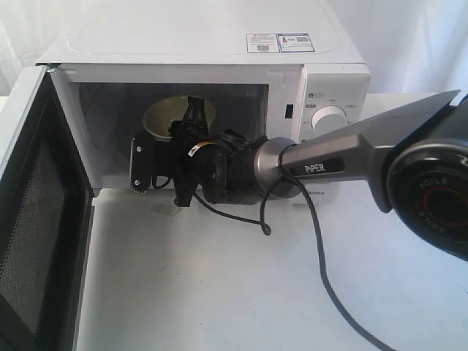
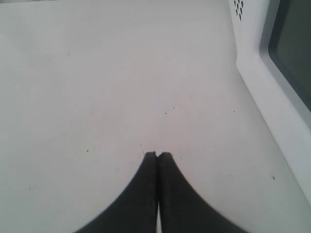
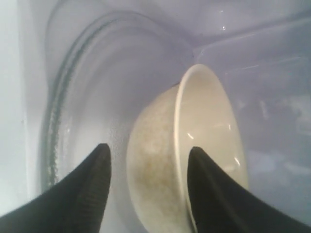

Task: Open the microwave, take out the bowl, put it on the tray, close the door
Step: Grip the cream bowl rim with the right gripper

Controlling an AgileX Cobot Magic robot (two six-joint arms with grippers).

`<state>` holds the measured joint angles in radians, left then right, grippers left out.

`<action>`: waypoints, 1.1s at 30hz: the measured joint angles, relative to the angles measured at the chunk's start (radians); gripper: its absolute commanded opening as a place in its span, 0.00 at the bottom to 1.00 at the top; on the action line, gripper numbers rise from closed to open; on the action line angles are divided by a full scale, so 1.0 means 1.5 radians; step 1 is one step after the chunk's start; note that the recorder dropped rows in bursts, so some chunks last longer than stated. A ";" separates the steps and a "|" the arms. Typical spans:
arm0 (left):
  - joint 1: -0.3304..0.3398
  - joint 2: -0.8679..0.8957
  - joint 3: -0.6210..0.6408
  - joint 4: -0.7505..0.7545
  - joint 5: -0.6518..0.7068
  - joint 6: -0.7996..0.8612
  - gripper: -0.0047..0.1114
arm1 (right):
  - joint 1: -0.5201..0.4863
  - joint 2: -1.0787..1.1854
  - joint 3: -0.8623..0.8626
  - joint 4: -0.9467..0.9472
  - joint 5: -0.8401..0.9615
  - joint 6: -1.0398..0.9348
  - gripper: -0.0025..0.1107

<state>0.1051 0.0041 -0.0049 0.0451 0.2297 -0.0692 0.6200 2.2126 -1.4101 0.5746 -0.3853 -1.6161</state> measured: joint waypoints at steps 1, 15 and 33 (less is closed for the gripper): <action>0.000 0.000 0.000 0.000 0.000 0.000 0.04 | 0.000 0.001 -0.003 0.000 0.000 0.000 0.39; 0.000 0.000 0.000 0.000 0.000 0.000 0.04 | -0.002 0.022 -0.014 0.005 0.007 0.001 0.02; 0.000 0.000 0.000 0.000 0.000 0.000 0.04 | 0.001 -0.024 -0.001 0.005 0.097 -0.027 0.02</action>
<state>0.1051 0.0041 -0.0049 0.0451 0.2297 -0.0692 0.6216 2.1762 -1.4117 0.5824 -0.2396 -1.6568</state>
